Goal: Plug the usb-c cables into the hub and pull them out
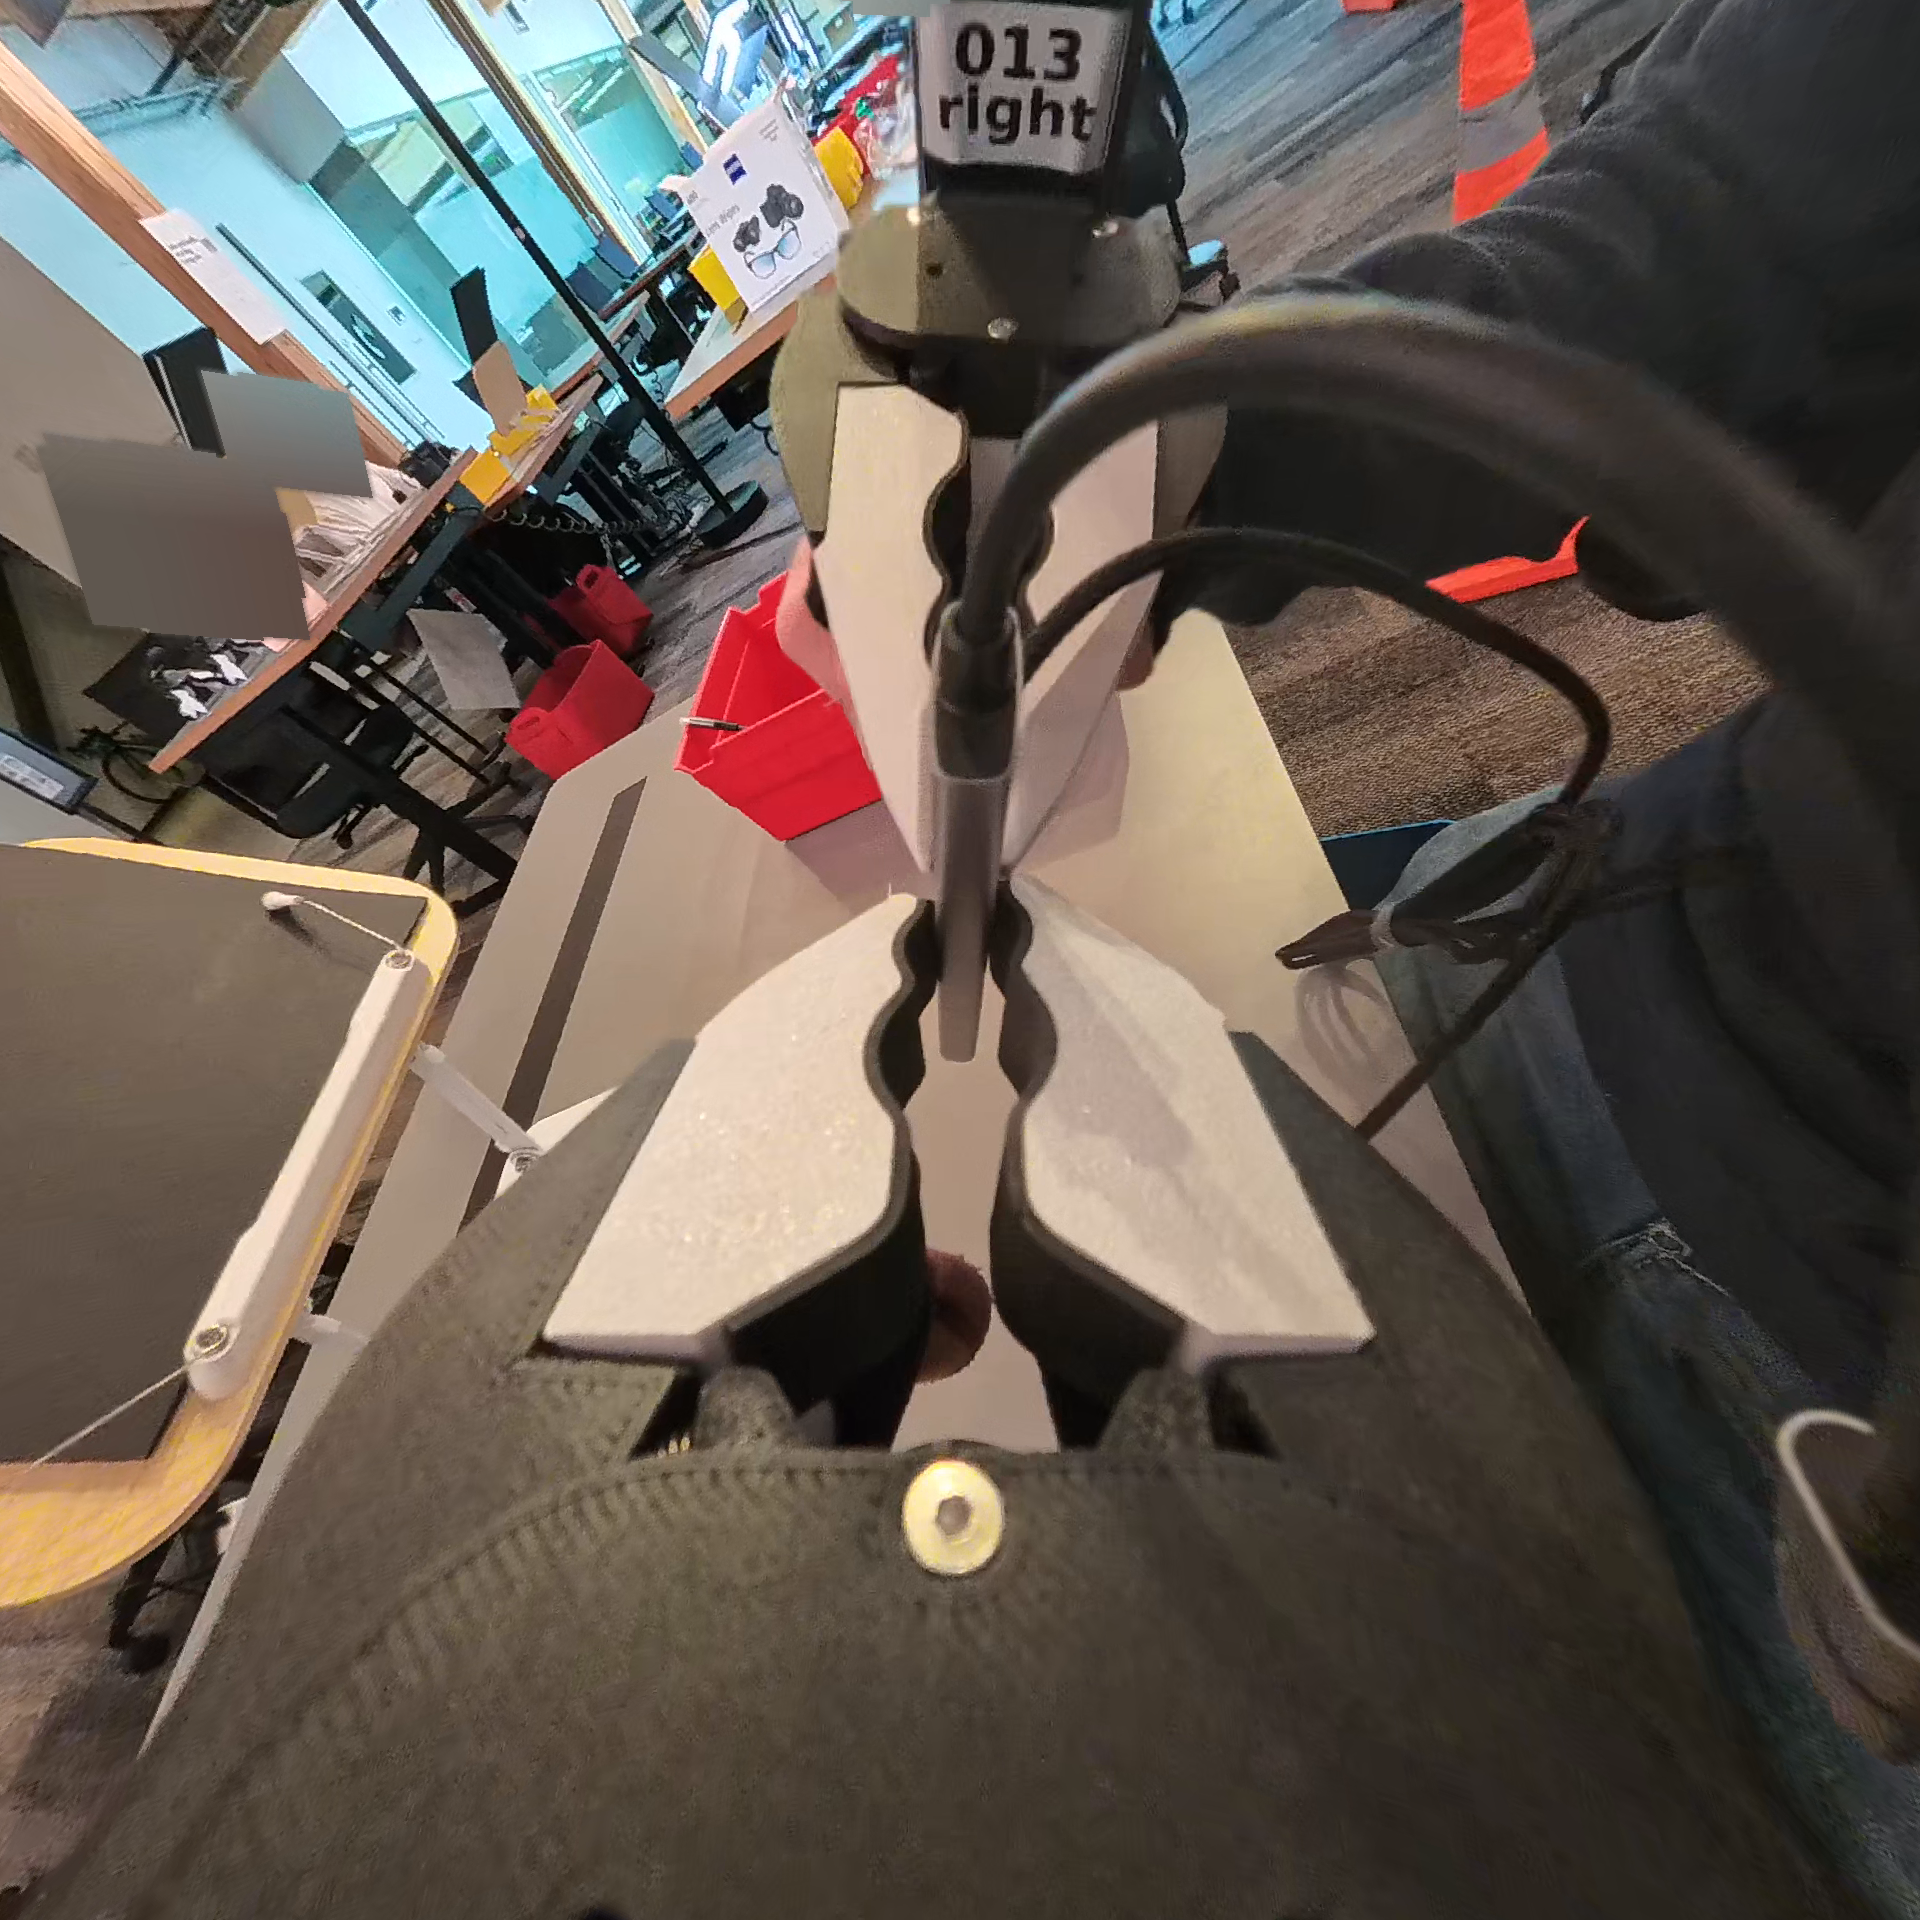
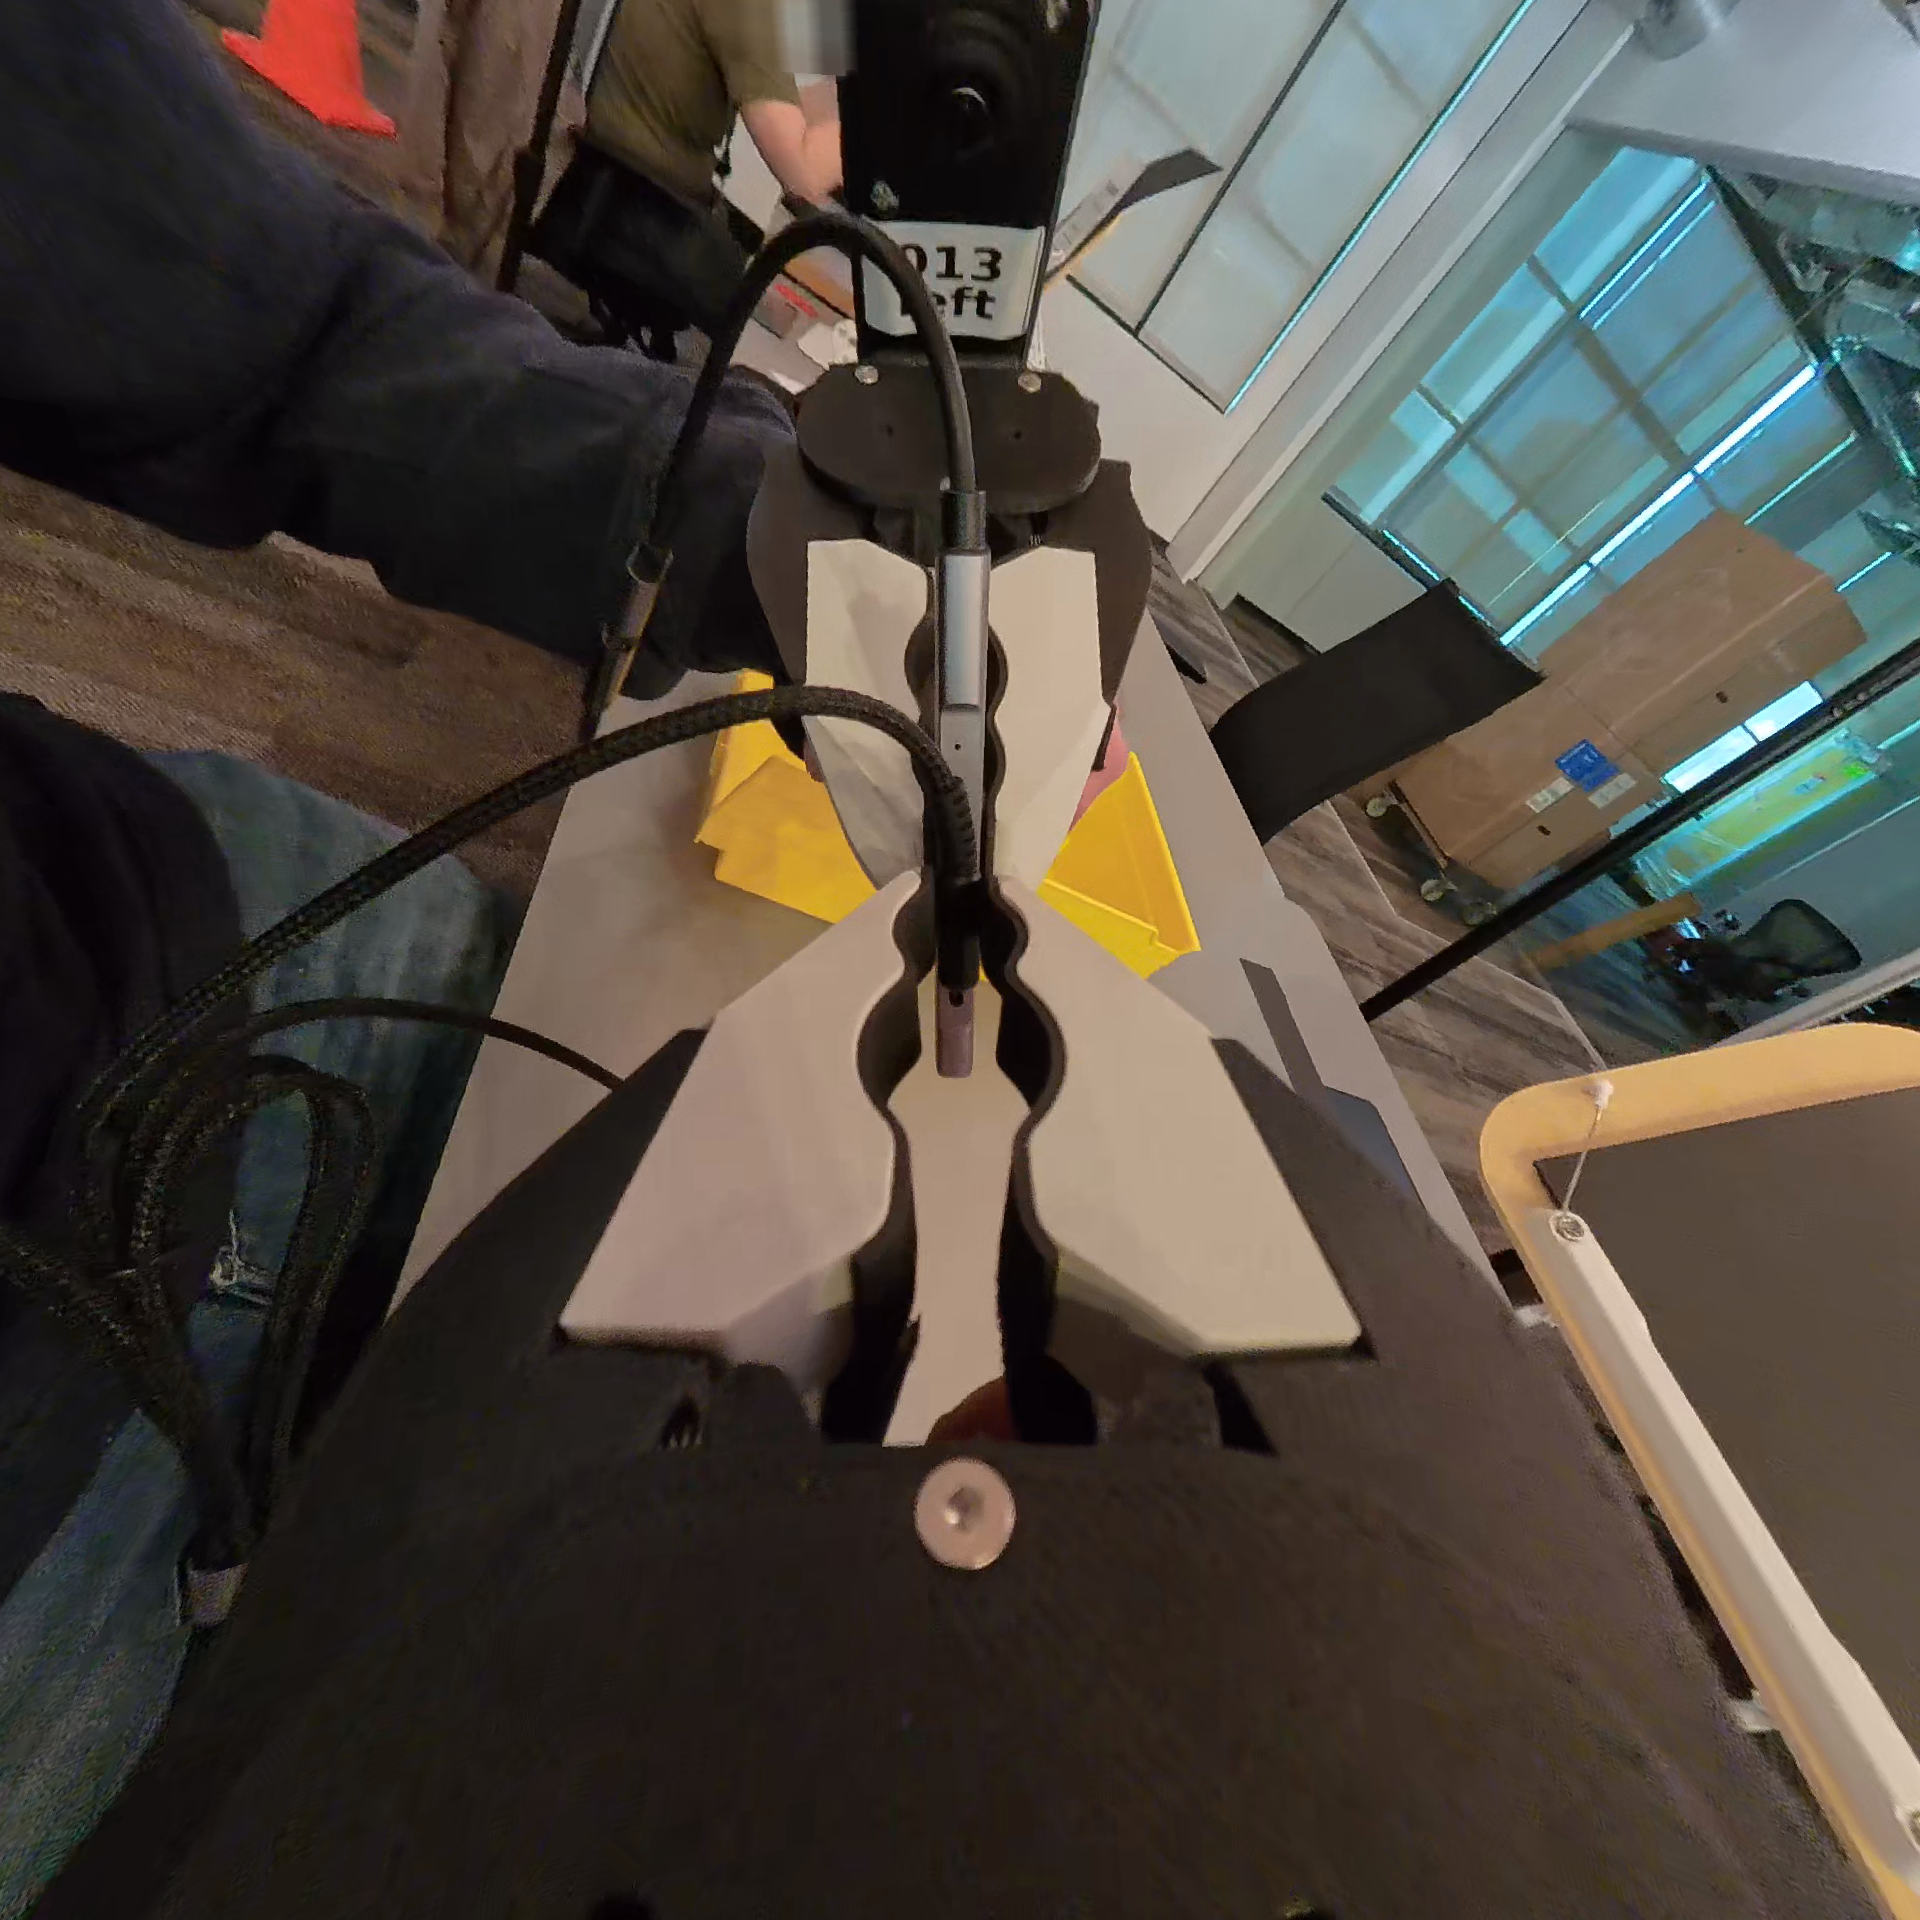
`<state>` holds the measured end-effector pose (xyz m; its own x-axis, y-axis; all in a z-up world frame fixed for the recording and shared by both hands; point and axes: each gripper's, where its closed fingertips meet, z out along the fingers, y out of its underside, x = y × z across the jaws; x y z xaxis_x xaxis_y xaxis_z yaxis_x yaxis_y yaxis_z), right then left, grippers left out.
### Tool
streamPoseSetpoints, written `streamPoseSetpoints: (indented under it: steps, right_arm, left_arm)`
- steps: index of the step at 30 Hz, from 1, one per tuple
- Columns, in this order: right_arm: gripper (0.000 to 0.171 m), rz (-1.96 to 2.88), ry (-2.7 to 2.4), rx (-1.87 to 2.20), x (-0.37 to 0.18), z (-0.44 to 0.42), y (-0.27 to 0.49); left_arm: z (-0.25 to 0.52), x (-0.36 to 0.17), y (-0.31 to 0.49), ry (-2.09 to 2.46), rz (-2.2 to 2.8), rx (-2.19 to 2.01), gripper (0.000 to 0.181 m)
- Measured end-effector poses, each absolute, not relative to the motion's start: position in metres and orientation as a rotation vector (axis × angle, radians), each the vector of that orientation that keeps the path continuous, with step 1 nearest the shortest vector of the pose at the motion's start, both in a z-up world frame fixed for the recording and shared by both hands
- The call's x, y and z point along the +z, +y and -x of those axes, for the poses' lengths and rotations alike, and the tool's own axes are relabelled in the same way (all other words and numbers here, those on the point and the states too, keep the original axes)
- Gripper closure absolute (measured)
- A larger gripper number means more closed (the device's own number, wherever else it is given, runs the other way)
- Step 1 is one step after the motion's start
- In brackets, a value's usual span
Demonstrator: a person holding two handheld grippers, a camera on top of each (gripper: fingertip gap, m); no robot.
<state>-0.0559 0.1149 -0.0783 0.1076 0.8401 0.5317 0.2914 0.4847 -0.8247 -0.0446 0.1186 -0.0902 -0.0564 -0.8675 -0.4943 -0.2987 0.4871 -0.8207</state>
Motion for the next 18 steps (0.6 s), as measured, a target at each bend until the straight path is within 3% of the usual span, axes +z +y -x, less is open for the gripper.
streamPoseSetpoints:
  steps: [18]
  right_arm:
    - [0.167,1.049,-1.441,0.520,-0.0804,0.0504,0.1155]
  left_arm:
    - [0.0406,-0.0880,0.1174,1.582,0.988,-0.663,0.172]
